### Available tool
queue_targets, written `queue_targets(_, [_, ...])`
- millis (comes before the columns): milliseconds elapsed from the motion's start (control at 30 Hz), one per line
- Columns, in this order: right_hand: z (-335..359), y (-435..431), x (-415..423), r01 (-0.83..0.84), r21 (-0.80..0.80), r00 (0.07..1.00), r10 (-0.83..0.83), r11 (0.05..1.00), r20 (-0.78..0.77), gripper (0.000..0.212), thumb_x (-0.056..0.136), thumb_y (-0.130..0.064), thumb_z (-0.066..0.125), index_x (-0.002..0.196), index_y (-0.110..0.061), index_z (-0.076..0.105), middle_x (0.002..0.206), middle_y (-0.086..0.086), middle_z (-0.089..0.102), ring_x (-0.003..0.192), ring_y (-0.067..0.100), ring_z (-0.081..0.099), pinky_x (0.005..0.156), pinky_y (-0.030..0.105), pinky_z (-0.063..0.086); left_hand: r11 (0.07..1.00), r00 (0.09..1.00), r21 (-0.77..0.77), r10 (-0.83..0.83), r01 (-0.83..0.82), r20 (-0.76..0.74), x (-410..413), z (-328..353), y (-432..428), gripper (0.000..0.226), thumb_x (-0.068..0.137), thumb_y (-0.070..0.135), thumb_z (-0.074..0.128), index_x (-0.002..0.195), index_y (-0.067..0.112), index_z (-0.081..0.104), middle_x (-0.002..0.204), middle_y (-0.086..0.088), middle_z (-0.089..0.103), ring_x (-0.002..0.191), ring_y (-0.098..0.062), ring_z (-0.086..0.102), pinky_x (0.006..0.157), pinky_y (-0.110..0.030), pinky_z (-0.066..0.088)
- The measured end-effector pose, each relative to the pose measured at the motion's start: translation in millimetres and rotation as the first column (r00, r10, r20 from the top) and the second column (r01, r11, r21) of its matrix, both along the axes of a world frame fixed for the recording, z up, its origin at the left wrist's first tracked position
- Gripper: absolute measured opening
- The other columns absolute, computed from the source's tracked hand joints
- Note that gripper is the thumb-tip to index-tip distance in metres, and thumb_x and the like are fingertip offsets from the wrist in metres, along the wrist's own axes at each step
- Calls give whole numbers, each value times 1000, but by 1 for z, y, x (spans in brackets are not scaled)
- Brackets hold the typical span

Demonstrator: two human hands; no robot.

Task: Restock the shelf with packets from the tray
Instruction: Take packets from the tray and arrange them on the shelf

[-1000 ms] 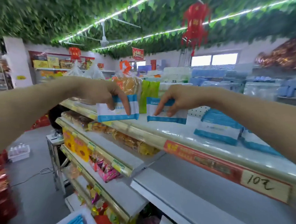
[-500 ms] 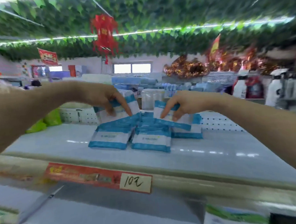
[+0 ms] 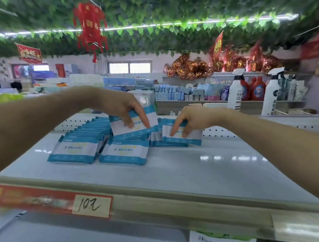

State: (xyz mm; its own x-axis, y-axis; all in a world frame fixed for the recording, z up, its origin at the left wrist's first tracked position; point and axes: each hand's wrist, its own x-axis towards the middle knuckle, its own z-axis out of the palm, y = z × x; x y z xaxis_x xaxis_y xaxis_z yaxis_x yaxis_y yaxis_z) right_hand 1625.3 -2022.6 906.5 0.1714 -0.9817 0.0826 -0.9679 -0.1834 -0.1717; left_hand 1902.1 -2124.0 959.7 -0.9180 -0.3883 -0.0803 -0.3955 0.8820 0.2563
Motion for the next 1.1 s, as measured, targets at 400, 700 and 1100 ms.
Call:
queue_targets(400, [-18,-47,10,-160,84,987,156,984,44,42,82,-10,84,106,-44,79,117,-18,62,110,10,57,106,40,42,996,996,48,72,-70,-52,12,-9,-10,42,95,6,71,120,39,76,109,21,76,93,-10,75,72,-22,59])
queue_targets(700, [13,-39,-16,-65,-106,998,62,992,-34,37,87,-16,81,116,-39,74,129,-12,54,110,8,55,88,20,45,997,998,79,-12,17,-69,-17,-15,-7,40,96,5,69,124,34,75,109,24,73,94,-8,73,74,-21,59])
queue_targets(1100, [31,-2,-66,70,-216,993,-89,974,-79,27,90,-23,79,110,-39,74,115,-16,57,99,4,58,82,27,46,973,973,32,-227,226,28,-113,-33,-7,39,93,4,69,120,32,77,131,21,66,119,-7,60,112,-42,44])
